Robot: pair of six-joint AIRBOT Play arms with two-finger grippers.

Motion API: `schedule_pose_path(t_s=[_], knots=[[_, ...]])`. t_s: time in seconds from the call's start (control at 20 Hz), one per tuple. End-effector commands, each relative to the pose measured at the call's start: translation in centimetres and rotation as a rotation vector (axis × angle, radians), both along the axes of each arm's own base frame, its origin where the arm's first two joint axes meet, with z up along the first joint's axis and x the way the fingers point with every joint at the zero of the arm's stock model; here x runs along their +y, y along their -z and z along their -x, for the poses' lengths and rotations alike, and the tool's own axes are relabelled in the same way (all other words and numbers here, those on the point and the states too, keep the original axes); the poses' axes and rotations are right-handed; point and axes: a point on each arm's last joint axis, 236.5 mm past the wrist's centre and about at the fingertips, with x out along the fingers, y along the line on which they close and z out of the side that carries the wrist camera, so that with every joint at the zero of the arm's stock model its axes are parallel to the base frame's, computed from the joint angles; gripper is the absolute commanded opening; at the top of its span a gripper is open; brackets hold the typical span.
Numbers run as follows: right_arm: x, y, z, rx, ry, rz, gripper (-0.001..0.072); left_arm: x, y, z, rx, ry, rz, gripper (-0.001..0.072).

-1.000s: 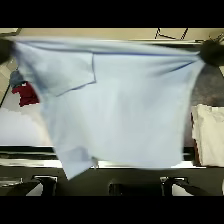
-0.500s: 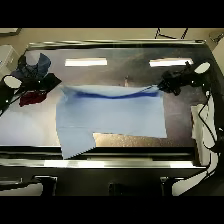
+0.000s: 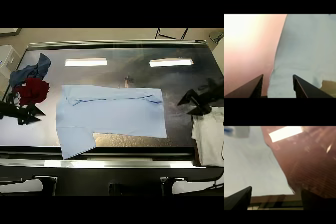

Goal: Fold the clothes and pants, and hang the long-sleeved shirts on hangers.

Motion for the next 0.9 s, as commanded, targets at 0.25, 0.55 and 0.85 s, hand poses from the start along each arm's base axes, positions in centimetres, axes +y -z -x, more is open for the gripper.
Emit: schedule_pose_path(t_s=[0.25, 0.55, 0.85], knots=[[2.4, 2.1, 6.5, 0.108, -0.041, -0.058, 0.0664, -3.5, 4.6, 2.0, -0.035, 0.037, 0.130, 0.0509], [2.6, 2.0, 6.6, 0.109, -0.042, -0.066, 0.0663, -7.7, 5.7, 1.3, -0.027, 0.112, 0.179, 0.0416], [2.5, 5.6, 10.2, 0.203, -0.102, -0.045, 0.0665, -8.7, 5.4, 1.3, -0.030, 0.138, 0.174, 0.0020]])
